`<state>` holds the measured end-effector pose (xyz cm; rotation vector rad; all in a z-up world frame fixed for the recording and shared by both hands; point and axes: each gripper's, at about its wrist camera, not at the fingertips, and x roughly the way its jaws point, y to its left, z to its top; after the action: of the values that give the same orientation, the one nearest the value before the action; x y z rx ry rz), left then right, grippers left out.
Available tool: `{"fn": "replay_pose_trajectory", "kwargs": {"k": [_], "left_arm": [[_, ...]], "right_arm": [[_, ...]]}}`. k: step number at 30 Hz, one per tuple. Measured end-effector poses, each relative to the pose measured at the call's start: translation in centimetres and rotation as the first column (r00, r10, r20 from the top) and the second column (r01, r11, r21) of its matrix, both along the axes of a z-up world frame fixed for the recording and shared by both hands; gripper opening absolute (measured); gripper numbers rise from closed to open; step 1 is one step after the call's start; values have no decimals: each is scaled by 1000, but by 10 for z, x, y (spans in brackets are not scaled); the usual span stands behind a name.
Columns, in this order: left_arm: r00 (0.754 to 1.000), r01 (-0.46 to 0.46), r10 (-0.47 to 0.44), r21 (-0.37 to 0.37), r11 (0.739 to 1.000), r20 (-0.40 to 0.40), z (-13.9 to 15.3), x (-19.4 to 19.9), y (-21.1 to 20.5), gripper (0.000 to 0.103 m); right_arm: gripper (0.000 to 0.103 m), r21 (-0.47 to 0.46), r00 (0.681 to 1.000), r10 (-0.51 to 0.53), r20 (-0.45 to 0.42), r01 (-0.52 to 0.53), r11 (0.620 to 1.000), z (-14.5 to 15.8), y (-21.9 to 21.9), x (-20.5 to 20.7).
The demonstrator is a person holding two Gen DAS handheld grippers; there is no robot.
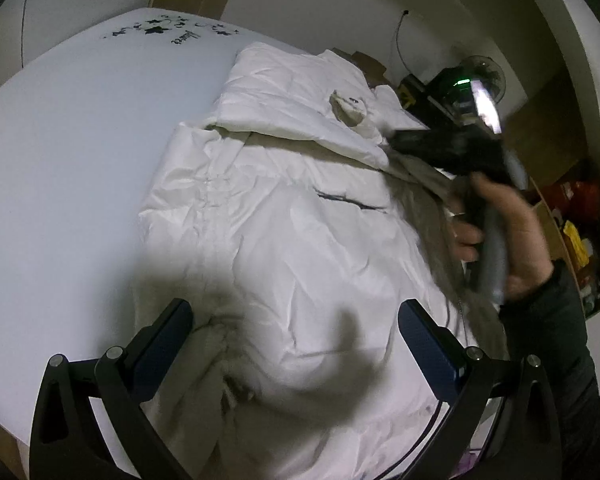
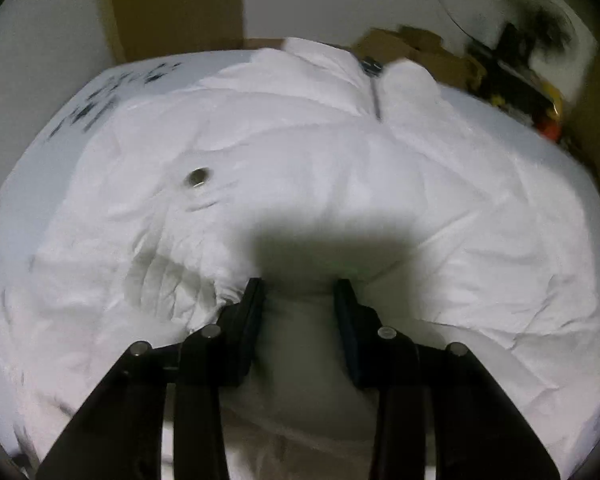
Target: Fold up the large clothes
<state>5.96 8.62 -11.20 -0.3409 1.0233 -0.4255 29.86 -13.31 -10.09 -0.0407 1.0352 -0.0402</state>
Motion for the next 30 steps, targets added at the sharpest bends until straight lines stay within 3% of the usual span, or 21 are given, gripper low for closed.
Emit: {"fn": "replay_pose_trajectory", "kwargs": {"k": [2,4,6,8,10,12,14,16,17,19,21,23,25,28,30], "left_arm": [[1000,-3,3,1,1000,4,-2,-4,6,103],[1000,-22,22,-3,1000,0,-5,-9,15,103],[999,-36,35,-17,999,-5,-7,-15,24,103],[999,-41,41,-27,999,-15,-9,-20,32,103],[998,-53,53,-15,998,-34,-13,-22,37,103],[995,-82,82,4,997,-56,-15,-23,42,103],[992,-107,107,-4,994,-68,-14,-27,48,103],[990,-127,124,-33,991,-74,-8,-35,58,103],[989,-133,130,-38,990,-73,-6,-37,62,103],[985,-159,157,-28,987,-70,-1,-42,72,103],[982,-175,173,-24,984,-72,2,-46,83,103],[981,-178,174,-44,983,-84,4,-49,90,103],[982,-161,154,-62,985,-106,3,-51,93,103],[985,-132,120,-92,987,-125,-2,-54,91,103],[984,-121,102,-126,985,-145,-8,-53,86,103]], "right_arm": [[39,93,999,8,41,-11,996,27,-13,-16],[46,156,989,-59,133,38,987,59,-42,-42],[61,139,968,-151,200,125,982,76,-72,-69],[61,99,941,-254,226,237,966,77,-104,-83],[61,57,910,-365,196,361,931,62,-139,-89],[61,42,887,-454,78,452,891,28,-172,-71],[62,-33,925,-376,-59,374,927,-12,-172,-40],[62,-107,945,-321,-58,313,944,-12,-161,-35],[62,-90,950,-303,-81,295,951,-4,-157,-37],[62,113,967,-248,-52,252,961,28,-158,-59],[75,253,975,-223,22,210,945,55,-166,-92],[83,299,967,-240,83,206,932,74,-173,-128],[83,360,965,-245,94,196,912,79,-189,-171],[83,464,965,-255,55,202,863,63,-209,-224],[83,477,954,-299,29,249,843,53,-229,-263]]}}
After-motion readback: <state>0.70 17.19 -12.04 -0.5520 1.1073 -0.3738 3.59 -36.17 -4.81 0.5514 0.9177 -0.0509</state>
